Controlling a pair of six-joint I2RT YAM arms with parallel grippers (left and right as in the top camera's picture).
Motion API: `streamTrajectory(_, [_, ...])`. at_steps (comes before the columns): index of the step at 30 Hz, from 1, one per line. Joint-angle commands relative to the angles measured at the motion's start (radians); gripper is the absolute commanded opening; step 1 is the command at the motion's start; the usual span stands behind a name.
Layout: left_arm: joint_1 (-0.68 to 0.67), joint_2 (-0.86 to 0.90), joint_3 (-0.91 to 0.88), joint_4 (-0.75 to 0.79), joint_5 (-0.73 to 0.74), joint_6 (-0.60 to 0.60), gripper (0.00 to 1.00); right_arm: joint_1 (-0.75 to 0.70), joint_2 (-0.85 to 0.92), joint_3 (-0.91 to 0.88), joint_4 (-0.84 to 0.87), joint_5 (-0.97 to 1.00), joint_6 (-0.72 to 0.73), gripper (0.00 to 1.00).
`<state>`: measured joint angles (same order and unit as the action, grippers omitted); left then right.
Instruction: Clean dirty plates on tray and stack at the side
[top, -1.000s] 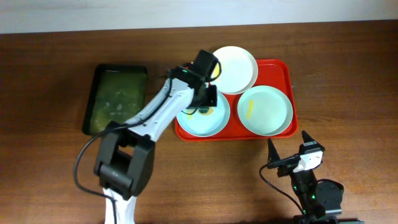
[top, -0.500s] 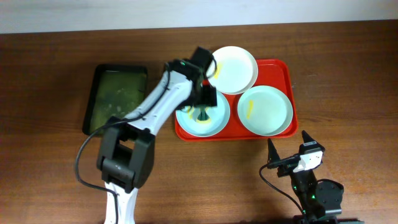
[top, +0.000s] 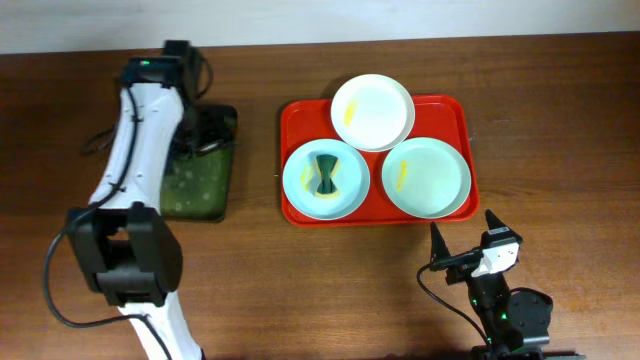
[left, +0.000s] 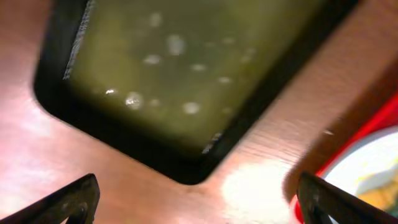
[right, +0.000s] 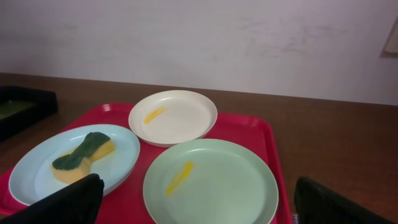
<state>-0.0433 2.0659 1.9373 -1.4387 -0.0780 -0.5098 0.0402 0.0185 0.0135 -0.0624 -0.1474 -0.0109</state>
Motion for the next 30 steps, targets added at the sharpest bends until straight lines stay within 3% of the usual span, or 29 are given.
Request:
streamTrajectory(1, [0.060,-0.024,-0.021,-0.029,-0.018,0.043,0.99,0.006,-0.004,-0.008,0.060,-0.077,0.057,0.98])
streamTrajectory(5, [0.085,-0.024,-0.058,-0.014,-0.013,0.055,0.99,0.006,-0.004,-0.008,0.098,-0.524,0.313,0.98])
streamTrajectory(7, [0.085,-0.023,-0.060,-0.010,-0.013,0.055,0.99,0.006,-0.004,-0.008,0.188,-0.654,0.441,0.98])
streamTrajectory(8, [0.085,-0.023,-0.060,-0.006,-0.013,0.055,0.99,0.006,-0.004,-0.008,0.261,-0.662,0.500,0.98])
streamTrajectory(11, [0.085,-0.023,-0.060,0.001,-0.013,0.055,0.99,0.006,-0.004,-0.003,0.704,-0.619,0.661,0.98])
streamTrajectory(12, [0.085,-0.023,-0.060,0.000,-0.013,0.055,0.99,0.006,-0.004,0.019,0.780,-0.536,0.693,0.98])
streamTrajectory(14, [0.085,-0.023,-0.060,-0.002,-0.013,0.055,0.99,0.004,-0.002,0.106,0.753,-0.409,0.675,0.98])
streamTrajectory(16, [0.085,-0.023,-0.060,-0.003,-0.013,0.055,0.99,0.004,0.028,0.266,0.566,-0.378,0.513,0.98])
streamTrajectory(19, [0.085,-0.023,-0.060,-0.002,-0.013,0.055,0.99,0.004,0.230,0.676,-0.006,-0.362,0.233,0.98])
streamTrajectory(22, [0.085,-0.023,-0.060,-0.002,-0.013,0.055,1.00,0.005,0.504,1.052,-0.442,-0.356,0.147,0.98])
streamTrajectory(24, [0.085,-0.023,-0.060,-0.003,-0.013,0.055,0.99,0.005,0.792,1.412,-0.853,-0.380,0.119,0.99])
streamTrajectory(26, [0.085,-0.023,-0.060,-0.011,-0.013,0.056,0.99,0.005,0.982,1.629,-1.083,-0.536,0.120,0.98])
streamTrajectory(28, [0.085,-0.023,-0.060,-0.026,-0.013,0.055,0.99,0.005,1.117,1.743,-1.183,-0.773,0.123,0.99])
streamTrajectory(30, [0.085,-0.023,-0.060,-0.032,-0.013,0.055,0.99,0.029,1.217,1.757,-1.183,-0.932,0.101,0.86])
